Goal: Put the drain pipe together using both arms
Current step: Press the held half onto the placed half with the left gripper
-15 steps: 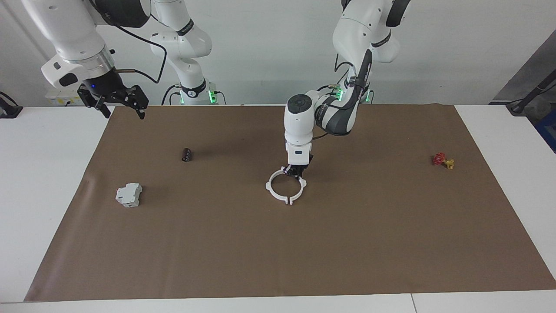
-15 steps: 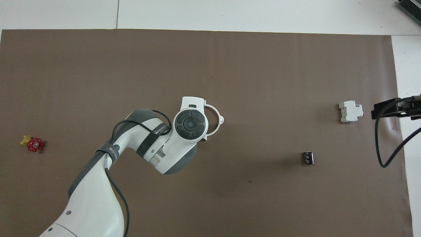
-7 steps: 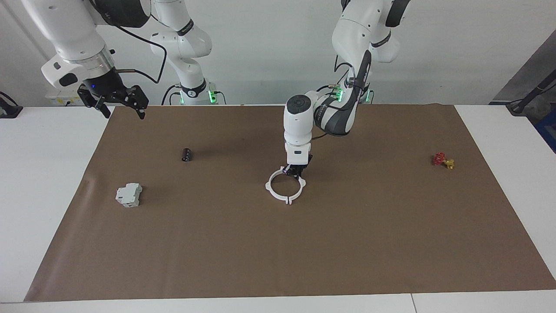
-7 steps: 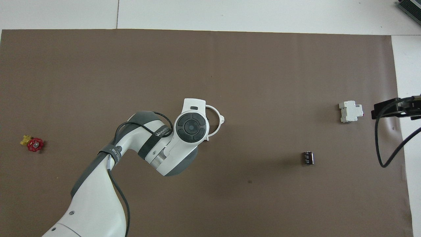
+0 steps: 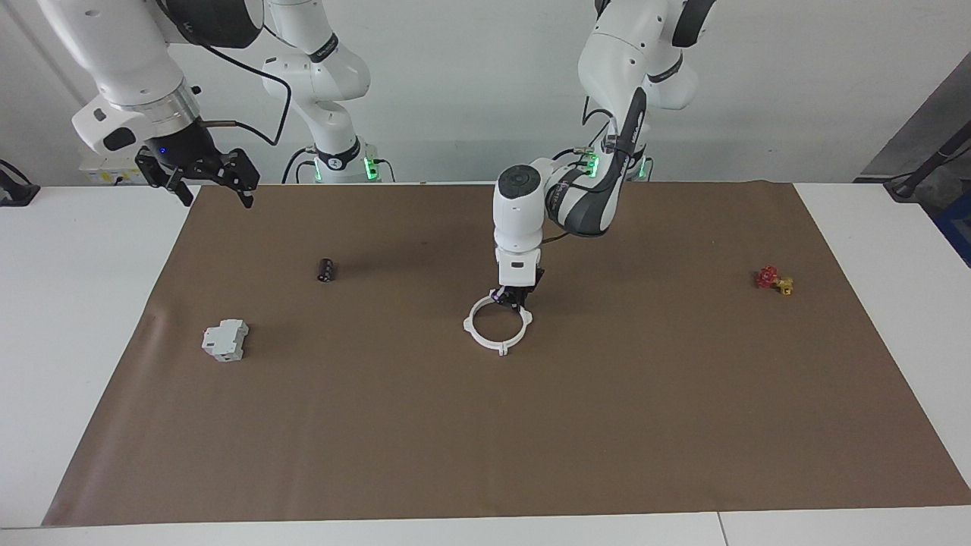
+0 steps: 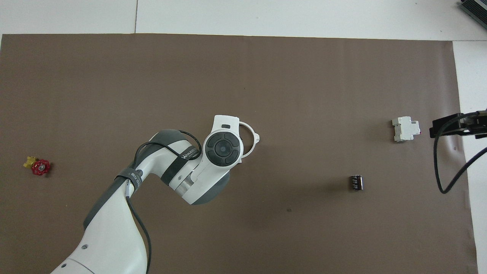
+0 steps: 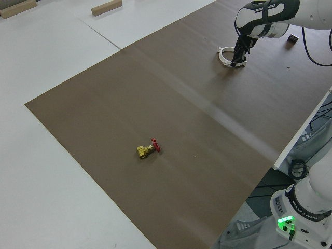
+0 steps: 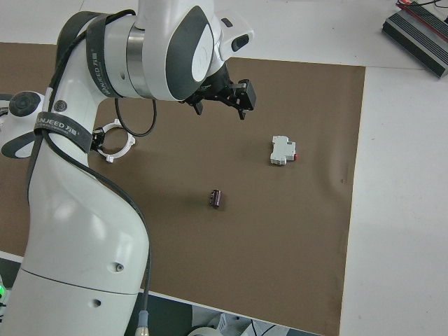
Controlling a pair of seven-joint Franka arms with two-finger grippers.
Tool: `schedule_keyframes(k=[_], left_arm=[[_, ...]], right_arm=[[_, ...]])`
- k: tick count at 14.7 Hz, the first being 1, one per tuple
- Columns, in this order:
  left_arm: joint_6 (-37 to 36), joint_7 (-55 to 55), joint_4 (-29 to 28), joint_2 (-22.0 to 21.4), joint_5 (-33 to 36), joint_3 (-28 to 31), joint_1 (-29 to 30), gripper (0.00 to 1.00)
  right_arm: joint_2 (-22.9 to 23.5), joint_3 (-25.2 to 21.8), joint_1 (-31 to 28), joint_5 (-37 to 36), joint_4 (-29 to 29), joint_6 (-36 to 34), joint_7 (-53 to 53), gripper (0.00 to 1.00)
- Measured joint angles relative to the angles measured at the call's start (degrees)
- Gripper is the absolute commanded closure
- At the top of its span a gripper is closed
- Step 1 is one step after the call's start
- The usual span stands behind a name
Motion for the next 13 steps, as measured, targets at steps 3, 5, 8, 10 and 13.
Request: schedule_keyframes(k=[3,5,8,10,13], left_arm=[[0.0,0.0,0.0,0.0,0.0,0.0,0.0,1.0],[0.0,0.0,0.0,0.0,0.0,0.0,0.0,0.58],[0.1,0.0,0.0,0.0,0.1,0.1,0.0,0.0],[0.1,0.0,0.0,0.0,0.3,0.1,0.0,0.0],[0.2,0.0,0.1,0.0,0.5,0.1,0.0,0.0]], right_arm=[[0.0,0.0,0.0,0.0,0.0,0.0,0.0,0.0],[0.0,0.0,0.0,0.0,0.0,0.0,0.0,0.0],[0.0,0.0,0.0,0.0,0.0,0.0,0.0,0.0],[0.0,0.0,0.0,0.0,0.0,0.0,0.0,0.0],[0.0,0.0,0.0,0.0,0.0,0.0,0.0,0.0]])
